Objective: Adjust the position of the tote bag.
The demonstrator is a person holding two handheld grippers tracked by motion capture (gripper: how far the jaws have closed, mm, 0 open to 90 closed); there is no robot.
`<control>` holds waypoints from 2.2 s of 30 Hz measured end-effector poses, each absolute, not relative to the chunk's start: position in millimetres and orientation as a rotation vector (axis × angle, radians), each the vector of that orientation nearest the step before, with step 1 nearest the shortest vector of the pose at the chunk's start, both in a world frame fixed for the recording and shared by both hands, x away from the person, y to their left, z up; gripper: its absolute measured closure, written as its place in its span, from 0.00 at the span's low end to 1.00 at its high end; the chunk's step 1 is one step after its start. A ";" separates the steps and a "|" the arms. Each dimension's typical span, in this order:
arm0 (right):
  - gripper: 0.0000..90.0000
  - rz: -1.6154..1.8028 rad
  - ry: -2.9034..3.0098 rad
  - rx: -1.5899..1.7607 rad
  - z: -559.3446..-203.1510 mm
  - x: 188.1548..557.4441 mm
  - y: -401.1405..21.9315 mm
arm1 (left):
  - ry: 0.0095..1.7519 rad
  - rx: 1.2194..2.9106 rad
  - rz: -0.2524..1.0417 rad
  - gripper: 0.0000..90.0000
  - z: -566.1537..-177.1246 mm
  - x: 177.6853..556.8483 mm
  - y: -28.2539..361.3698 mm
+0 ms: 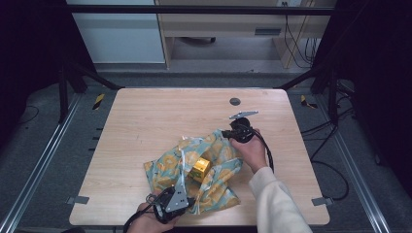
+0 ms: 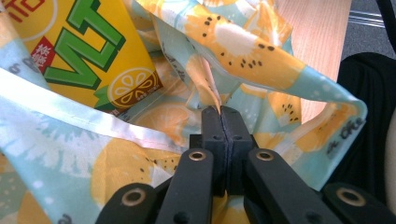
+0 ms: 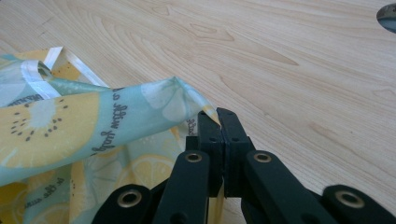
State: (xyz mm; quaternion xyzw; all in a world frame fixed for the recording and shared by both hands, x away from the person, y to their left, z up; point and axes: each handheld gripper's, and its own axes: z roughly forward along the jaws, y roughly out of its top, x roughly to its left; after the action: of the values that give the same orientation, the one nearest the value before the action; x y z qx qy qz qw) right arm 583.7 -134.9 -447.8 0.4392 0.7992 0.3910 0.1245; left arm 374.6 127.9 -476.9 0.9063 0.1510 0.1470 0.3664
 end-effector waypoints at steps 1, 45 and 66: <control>1.00 1.136 2.332 1.286 -448.5 583.9 -134.8 | 0.386 2.329 0.372 1.00 -476.8 374.4 127.8; 0.64 1.020 2.331 1.309 -460.0 581.1 -134.2 | 0.438 2.286 0.401 0.78 -470.7 377.2 138.6; 0.43 1.229 2.342 0.988 -409.1 482.5 -144.9 | 0.672 2.080 0.660 0.46 -405.5 404.7 155.9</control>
State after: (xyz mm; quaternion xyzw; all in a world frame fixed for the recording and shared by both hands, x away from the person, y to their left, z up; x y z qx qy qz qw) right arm 482.5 -144.9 -409.1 0.3456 0.8190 0.4298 0.1585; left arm 404.7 155.9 -405.5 0.8284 0.2675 0.2628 0.4161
